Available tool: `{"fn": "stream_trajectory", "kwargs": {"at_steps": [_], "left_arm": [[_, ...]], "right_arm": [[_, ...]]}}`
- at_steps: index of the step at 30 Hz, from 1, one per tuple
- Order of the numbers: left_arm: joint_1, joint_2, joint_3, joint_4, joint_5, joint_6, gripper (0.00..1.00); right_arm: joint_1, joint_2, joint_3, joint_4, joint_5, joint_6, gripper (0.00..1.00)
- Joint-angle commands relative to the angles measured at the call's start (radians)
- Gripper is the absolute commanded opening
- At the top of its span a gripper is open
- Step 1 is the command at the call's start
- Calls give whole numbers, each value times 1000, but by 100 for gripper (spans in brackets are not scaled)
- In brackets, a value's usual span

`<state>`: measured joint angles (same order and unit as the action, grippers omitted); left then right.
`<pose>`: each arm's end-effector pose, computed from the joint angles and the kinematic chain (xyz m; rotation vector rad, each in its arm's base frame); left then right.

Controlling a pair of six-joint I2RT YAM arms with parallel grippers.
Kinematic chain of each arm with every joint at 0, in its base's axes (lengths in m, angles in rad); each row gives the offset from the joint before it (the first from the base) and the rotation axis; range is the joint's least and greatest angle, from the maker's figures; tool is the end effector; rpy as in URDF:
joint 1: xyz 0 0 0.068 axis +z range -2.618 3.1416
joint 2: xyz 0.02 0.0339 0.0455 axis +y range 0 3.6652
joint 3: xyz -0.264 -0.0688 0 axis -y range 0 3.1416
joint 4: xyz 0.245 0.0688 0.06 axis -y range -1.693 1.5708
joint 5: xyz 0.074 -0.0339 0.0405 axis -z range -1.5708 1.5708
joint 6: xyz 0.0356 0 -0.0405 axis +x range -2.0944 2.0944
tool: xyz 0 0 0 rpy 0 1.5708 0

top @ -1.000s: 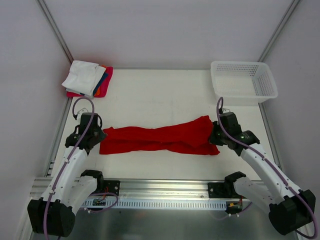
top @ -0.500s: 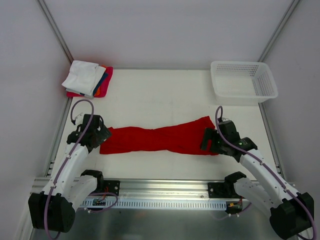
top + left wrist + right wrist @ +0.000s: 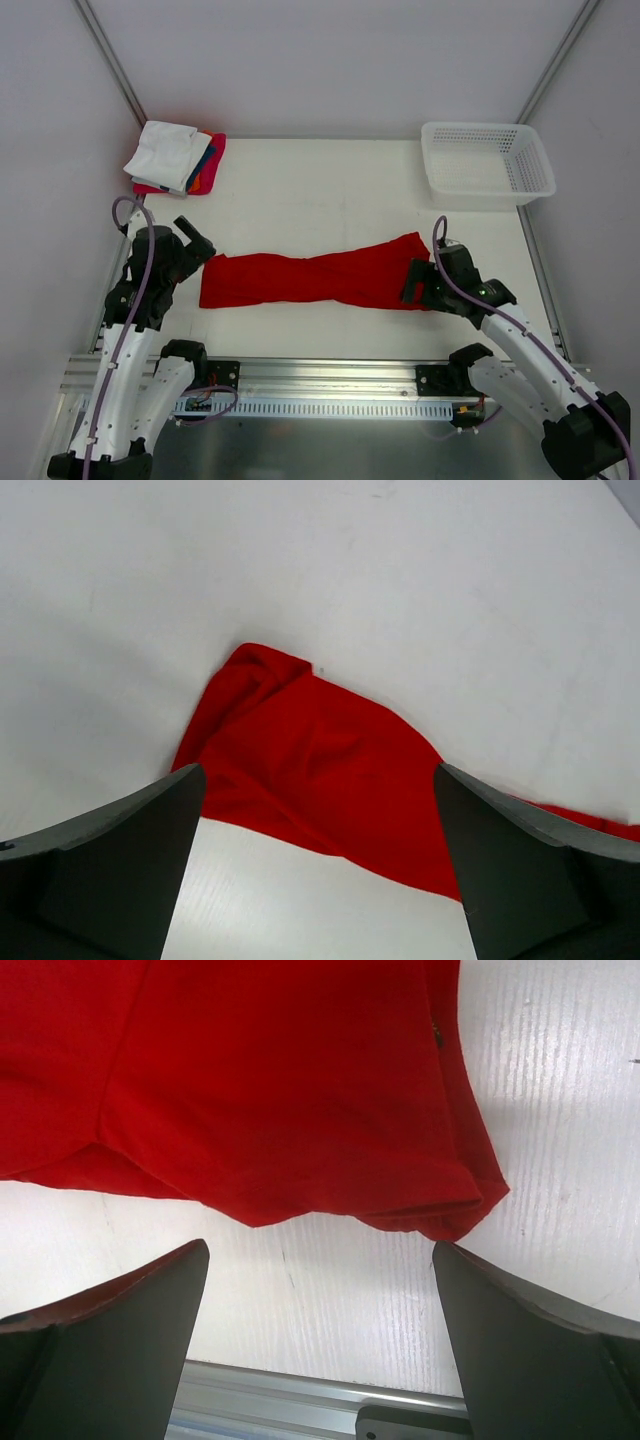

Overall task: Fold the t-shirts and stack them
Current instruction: Fold the other side of the tshirt into a rectangle

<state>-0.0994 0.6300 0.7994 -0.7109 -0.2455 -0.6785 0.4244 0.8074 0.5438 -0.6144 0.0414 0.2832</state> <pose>0.1313 -0.0044 0.3135 -0.7387 1.9672 -0.2102 0.1461 0.0644 0.2140 -0.1555 2.4606 0.2604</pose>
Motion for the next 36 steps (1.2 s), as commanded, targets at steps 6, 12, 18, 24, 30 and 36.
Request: {"fn": "stream_trajectory", "kwargs": {"at_steps": [6, 12, 18, 24, 30, 36], "left_arm": [[-23, 221, 64, 263, 536, 215, 99], [-164, 509, 144, 382, 670, 324, 99], [-290, 786, 274, 407, 738, 390, 99], [-465, 1100, 495, 412, 903, 477, 99], [-580, 1367, 770, 413, 1100, 459, 99], [-664, 1493, 922, 401, 1284, 464, 99]], "right_arm": [[34, 124, 232, -19, 24, 5, 93], [39, 171, 280, 4, 38, 10, 64], [56, 240, 168, 100, 26, 60, 1], [89, 178, 59, 131, 72, 115, 0], [94, 131, 38, 87, 123, 117, 1], [152, -8, 45, -7, 198, 178, 64]]}}
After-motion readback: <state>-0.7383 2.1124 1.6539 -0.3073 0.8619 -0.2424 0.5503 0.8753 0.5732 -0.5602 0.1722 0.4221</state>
